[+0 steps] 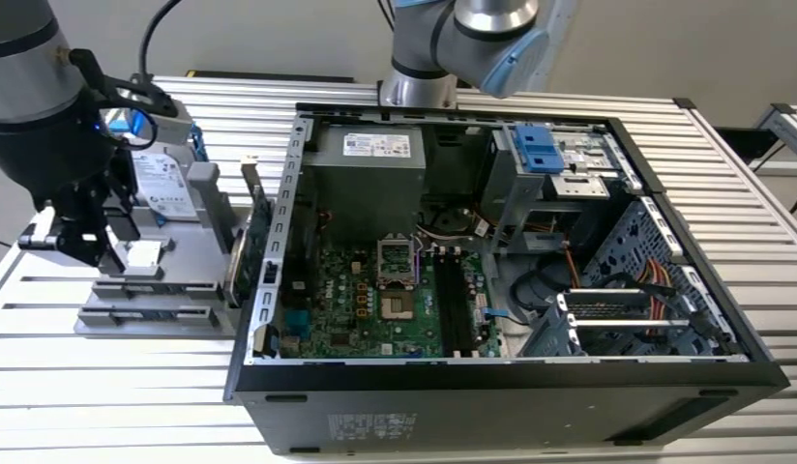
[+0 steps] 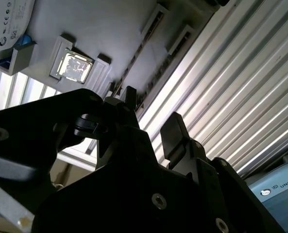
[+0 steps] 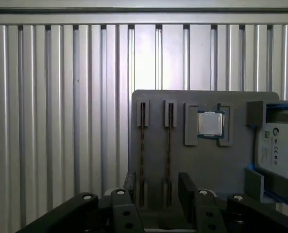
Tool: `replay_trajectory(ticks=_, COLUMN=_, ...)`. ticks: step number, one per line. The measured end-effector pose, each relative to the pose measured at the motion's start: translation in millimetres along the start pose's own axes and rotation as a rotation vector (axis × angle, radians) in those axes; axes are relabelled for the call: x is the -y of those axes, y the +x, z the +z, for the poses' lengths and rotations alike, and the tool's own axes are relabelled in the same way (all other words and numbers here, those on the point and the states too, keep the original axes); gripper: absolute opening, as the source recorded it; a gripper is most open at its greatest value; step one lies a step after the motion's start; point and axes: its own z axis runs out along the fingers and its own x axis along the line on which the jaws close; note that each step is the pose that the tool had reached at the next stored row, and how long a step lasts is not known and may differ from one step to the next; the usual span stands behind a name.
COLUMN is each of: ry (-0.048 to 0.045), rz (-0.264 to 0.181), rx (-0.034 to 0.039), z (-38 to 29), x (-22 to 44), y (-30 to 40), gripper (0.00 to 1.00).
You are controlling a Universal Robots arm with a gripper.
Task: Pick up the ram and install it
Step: 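Pick up the ram and move it above insertion slot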
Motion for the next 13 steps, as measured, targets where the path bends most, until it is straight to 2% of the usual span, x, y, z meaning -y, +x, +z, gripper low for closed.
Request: replay_trajectory(ticks=13, ry=-0.0005, rz=0.0, rx=-0.0001, z=17.6, x=2.2, y=4.5, gripper=1.0)
